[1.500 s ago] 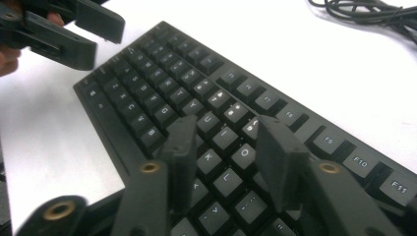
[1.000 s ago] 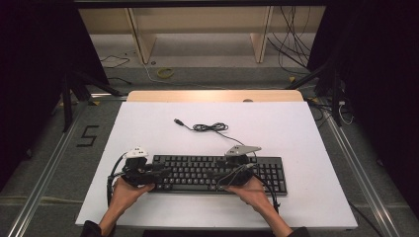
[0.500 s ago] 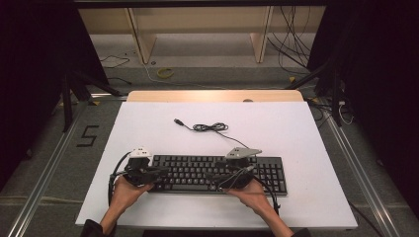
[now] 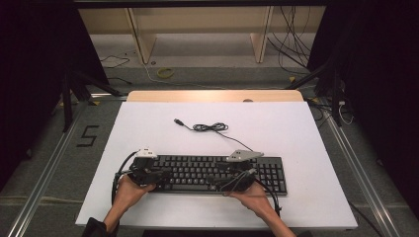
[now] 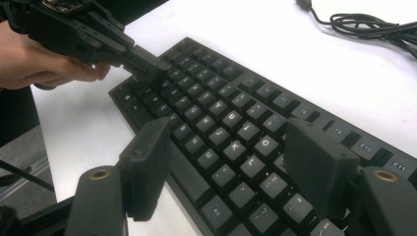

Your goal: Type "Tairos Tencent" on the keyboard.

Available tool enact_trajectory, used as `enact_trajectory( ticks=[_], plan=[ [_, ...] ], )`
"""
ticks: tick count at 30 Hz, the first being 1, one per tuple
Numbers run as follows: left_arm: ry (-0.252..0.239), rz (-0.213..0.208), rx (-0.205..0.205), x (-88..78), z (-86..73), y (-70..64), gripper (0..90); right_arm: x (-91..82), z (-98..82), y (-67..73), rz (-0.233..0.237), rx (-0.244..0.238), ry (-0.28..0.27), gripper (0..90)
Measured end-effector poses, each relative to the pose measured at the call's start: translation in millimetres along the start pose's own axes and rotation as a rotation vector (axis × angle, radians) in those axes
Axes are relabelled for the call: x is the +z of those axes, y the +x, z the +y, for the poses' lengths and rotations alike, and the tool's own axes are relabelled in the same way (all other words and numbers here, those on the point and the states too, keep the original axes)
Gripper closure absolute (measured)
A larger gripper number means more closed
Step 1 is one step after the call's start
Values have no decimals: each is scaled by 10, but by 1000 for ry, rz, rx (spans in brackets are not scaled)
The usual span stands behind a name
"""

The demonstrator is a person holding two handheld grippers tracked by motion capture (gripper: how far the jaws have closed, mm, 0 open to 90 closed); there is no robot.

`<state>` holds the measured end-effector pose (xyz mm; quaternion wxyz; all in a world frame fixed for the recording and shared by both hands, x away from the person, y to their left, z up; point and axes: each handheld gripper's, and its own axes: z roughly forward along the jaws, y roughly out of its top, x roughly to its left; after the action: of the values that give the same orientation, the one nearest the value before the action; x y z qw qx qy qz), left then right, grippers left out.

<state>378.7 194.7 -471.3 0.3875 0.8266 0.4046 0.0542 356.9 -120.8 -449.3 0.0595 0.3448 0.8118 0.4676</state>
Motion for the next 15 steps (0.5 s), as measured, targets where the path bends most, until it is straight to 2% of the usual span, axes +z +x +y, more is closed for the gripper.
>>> enact_trajectory(
  ticks=[15],
  plan=[
    [19,9,-7,51,3,-7,891,-30,-30,31,6,-4,0,345]
  ],
)
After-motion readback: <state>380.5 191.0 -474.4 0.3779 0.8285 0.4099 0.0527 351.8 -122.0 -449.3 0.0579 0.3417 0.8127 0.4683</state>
